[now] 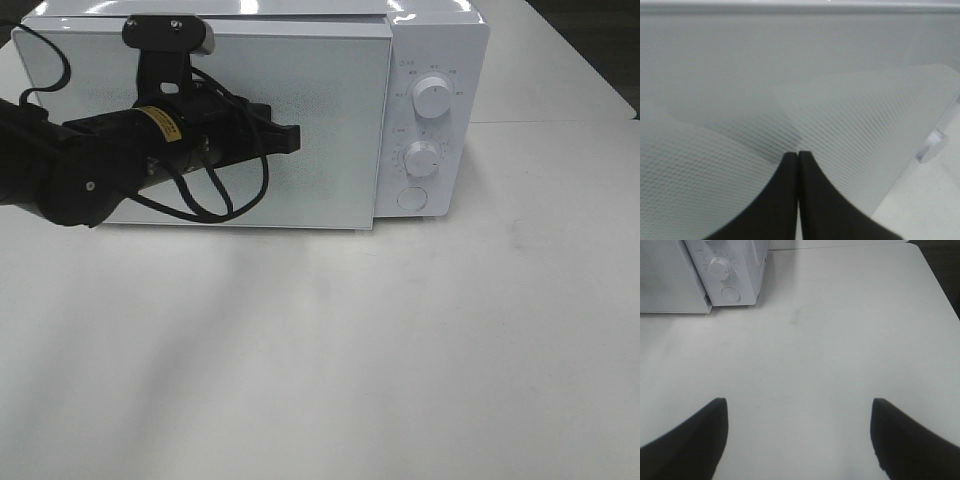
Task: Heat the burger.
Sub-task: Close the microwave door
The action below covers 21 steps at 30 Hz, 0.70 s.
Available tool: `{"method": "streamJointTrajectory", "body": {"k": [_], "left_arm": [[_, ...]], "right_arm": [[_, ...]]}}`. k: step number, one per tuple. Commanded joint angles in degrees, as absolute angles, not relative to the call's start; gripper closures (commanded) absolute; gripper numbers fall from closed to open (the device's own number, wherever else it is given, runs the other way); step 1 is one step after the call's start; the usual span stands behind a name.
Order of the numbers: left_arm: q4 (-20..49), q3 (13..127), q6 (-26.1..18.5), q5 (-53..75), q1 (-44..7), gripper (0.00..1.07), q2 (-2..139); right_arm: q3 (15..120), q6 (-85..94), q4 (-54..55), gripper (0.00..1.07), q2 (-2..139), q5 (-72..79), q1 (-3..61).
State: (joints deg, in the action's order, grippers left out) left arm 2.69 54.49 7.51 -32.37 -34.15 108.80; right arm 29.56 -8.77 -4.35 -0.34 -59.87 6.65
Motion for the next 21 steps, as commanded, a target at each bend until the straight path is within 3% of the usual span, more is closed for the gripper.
{"method": "streamJointTrajectory", "body": {"k": [1, 21], "left_arm": [[5.96, 58.56, 7.33, -32.95, -34.21, 1.07, 110.87], [4.18, 66.46, 7.22, -27.50, -34.55, 1.07, 114.02]], "right_arm": [[29.51, -8.42, -4.53, 0.32, -1.83, -59.42, 6.30], [29.51, -8.94, -4.76, 0.32, -1.83, -59.42, 6.30]]}}
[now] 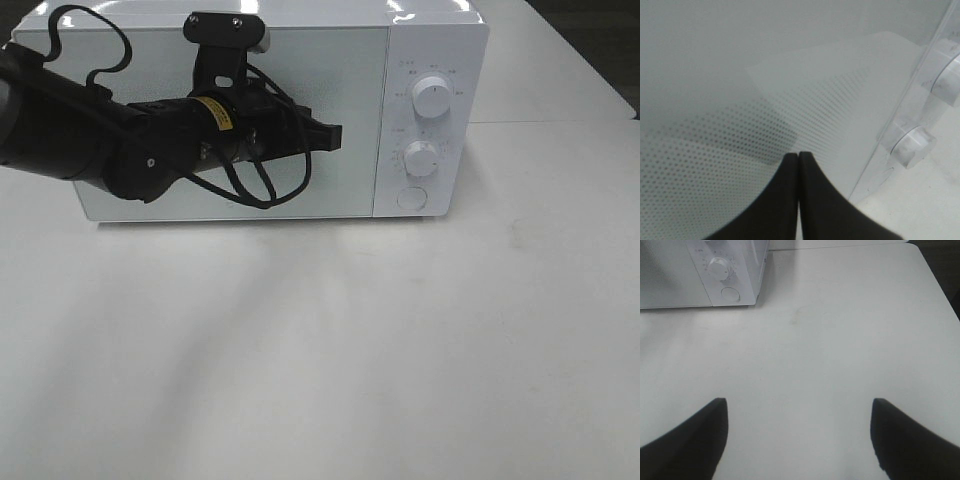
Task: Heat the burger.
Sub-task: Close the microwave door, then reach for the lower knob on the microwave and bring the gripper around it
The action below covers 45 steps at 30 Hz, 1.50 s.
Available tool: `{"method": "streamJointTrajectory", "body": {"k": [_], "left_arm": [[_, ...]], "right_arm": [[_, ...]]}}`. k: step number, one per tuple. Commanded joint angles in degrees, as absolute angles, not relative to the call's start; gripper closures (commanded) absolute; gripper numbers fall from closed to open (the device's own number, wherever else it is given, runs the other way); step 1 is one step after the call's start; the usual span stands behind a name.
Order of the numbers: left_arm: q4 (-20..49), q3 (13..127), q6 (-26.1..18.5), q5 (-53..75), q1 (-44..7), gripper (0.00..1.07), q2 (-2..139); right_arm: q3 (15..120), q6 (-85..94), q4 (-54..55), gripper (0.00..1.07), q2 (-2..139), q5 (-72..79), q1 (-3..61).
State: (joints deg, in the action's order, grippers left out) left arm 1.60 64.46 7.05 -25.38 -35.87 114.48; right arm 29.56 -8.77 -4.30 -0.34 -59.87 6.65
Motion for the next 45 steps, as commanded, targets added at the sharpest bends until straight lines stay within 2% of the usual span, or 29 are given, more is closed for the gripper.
{"method": "streamJointTrajectory", "body": {"k": [1, 5, 12, 15, 18, 19, 20, 21, 22, 23, 24, 25, 26, 38, 45], "left_arm": [[2.58, 66.46, 7.28, -24.87, -34.78, 1.07, 113.50], [1.26, 66.41, 7.39, -20.28, -35.58, 1.07, 112.24], [0.34, 64.63, 7.39, -4.70, -37.70, 1.07, 107.89], [0.34, 64.17, 7.39, -3.04, -38.04, 1.07, 107.20], [0.34, 63.66, 7.39, 3.04, -38.96, 1.02, 105.08], [0.34, 63.66, 7.39, 7.96, -39.71, 0.90, 103.65], [0.34, 63.66, 7.39, 7.96, -39.71, 0.90, 103.65], [0.34, 63.66, 7.39, 12.03, -40.16, 0.67, 102.27], [0.46, 63.66, 7.39, 14.27, -40.57, 0.55, 101.53], [0.46, 63.66, 7.39, 14.27, -40.57, 0.55, 101.53], [0.86, 63.66, 7.85, 18.16, -40.62, 0.25, 100.27], [0.86, 63.66, 7.85, 18.16, -40.62, 0.25, 100.27], [1.66, 63.66, 7.85, 21.89, -40.62, 0.05, 99.29], [1.60, 63.71, 7.68, 43.95, -40.62, 0.06, 92.82], [2.52, 63.71, 7.79, 48.53, -39.25, 0.06, 90.13]], "right_arm": [[29.51, -8.94, -4.76, 0.32, -1.83, -59.42, 6.30], [29.51, -8.94, -4.76, 0.32, -1.83, -59.42, 6.30], [29.51, -8.88, -4.70, 0.32, -1.83, -59.42, 6.30], [29.51, -8.88, -4.70, 0.32, -1.83, -59.42, 6.30], [29.51, -8.88, -4.70, 0.32, -1.83, -59.42, 6.30], [29.51, -8.88, -4.70, 0.32, -1.83, -59.42, 6.30], [29.51, -8.88, -4.70, 0.32, -1.83, -59.42, 6.30], [29.51, -8.88, -4.70, 0.32, -1.83, -59.42, 6.30], [29.51, -8.88, -4.70, 0.32, -1.83, -59.42, 6.30], [29.51, -8.88, -4.70, 0.32, -1.83, -59.42, 6.30], [29.51, -8.88, -4.70, 0.32, -1.83, -59.42, 6.30], [29.51, -8.88, -4.70, 0.32, -1.83, -59.42, 6.30], [29.51, -8.88, -4.70, 0.32, -1.83, -59.42, 6.30], [29.51, -8.88, -4.70, 0.32, -1.83, -59.42, 6.30], [29.51, -8.88, -4.70, 0.32, -1.83, -59.42, 6.30]]}}
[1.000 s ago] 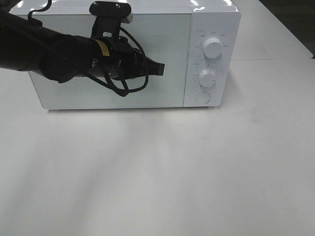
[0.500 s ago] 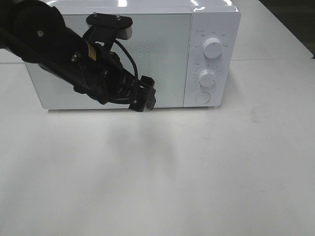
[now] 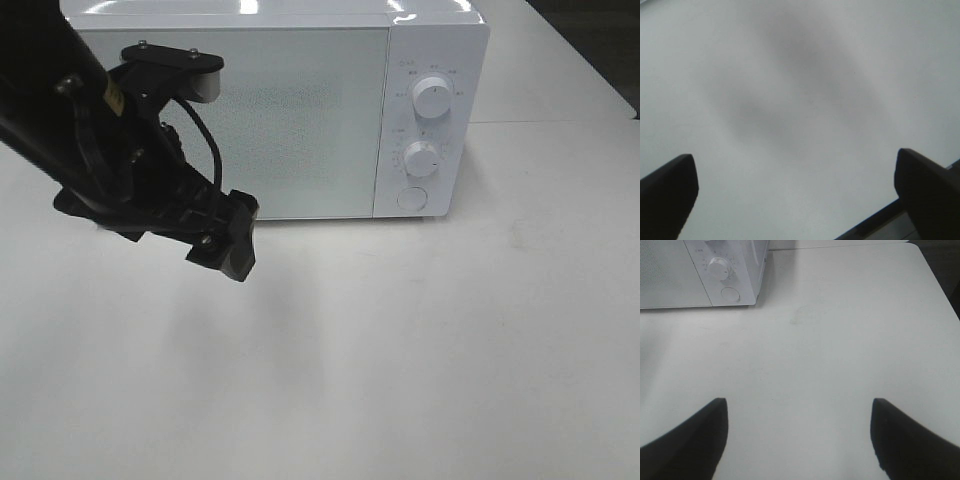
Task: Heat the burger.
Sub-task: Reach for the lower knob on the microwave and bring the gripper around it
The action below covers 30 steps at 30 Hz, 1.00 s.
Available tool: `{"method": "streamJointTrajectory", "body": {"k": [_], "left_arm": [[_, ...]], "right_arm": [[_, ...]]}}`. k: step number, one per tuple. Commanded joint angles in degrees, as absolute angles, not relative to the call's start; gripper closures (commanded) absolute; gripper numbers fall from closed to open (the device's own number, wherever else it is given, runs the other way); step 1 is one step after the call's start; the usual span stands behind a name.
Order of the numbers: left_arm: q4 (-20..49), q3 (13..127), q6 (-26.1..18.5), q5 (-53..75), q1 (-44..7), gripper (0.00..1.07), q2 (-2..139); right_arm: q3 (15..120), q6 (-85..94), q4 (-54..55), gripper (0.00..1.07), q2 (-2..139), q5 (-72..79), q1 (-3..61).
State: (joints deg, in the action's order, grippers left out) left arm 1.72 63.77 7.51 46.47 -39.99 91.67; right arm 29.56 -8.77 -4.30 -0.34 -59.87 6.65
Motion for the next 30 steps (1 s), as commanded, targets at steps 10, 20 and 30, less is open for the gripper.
{"method": "streamJointTrajectory", "body": {"k": [10, 20, 30], "left_arm": [[3.55, 63.71, 6.47, 56.72, -26.01, 0.06, 84.34], [3.55, 63.71, 4.24, 64.46, -12.32, 0.06, 78.27], [0.97, 63.54, 2.52, 71.28, -2.52, 0.06, 70.82]], "right_arm": [[29.51, -8.88, -4.70, 0.32, -1.83, -59.42, 6.30], [29.51, -8.88, -4.70, 0.32, -1.83, -59.42, 6.30], [29.51, -8.88, -4.70, 0.32, -1.83, -59.42, 6.30]]}}
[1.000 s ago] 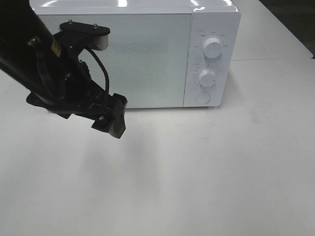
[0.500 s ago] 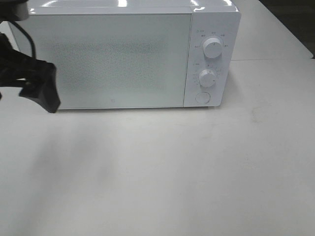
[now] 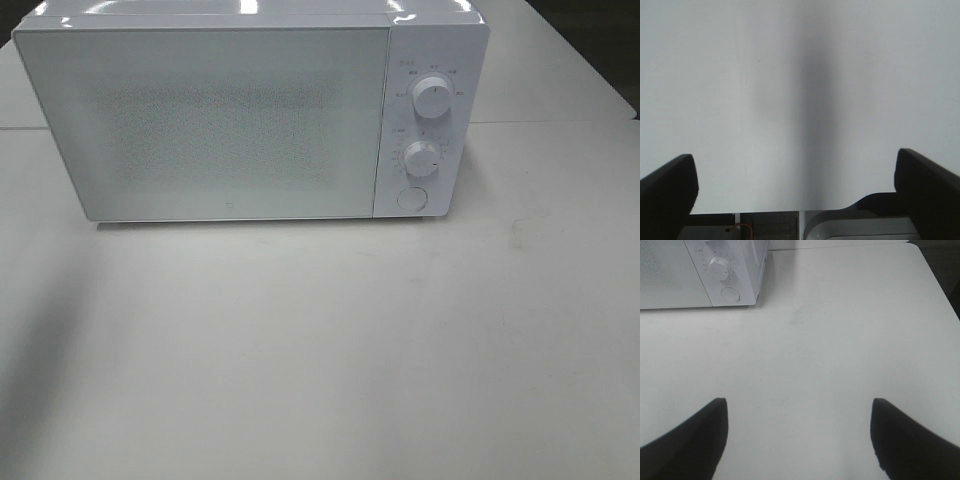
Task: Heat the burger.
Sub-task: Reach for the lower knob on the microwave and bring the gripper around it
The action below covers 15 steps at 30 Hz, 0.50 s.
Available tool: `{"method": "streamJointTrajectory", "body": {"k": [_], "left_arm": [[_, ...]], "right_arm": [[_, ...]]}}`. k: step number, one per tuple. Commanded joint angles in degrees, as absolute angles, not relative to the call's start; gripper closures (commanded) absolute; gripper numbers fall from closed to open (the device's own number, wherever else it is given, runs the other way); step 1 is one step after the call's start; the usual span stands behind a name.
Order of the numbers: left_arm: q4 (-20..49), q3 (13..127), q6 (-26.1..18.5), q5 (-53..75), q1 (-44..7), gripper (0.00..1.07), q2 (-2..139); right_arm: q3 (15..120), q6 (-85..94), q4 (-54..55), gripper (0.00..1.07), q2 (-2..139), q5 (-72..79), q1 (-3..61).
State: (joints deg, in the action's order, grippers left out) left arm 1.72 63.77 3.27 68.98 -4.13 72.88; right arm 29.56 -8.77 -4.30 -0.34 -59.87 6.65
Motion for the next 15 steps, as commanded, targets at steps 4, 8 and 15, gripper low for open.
{"method": "streamJointTrajectory", "body": {"k": [4, 8, 15], "left_arm": [[0.00, 58.16, 2.01, 70.65, 1.26, 0.06, 64.80], [0.40, 52.65, 1.03, 69.50, 2.23, 0.06, 60.79], [0.57, 40.51, 0.92, 66.63, 2.29, 0.07, 49.79]], "right_arm": [[29.51, -8.88, -4.70, 0.32, -1.83, -59.42, 6.30], [29.51, -8.88, -4.70, 0.32, -1.83, -59.42, 6.30], [29.51, -8.88, -4.70, 0.32, -1.83, -59.42, 6.30]]}}
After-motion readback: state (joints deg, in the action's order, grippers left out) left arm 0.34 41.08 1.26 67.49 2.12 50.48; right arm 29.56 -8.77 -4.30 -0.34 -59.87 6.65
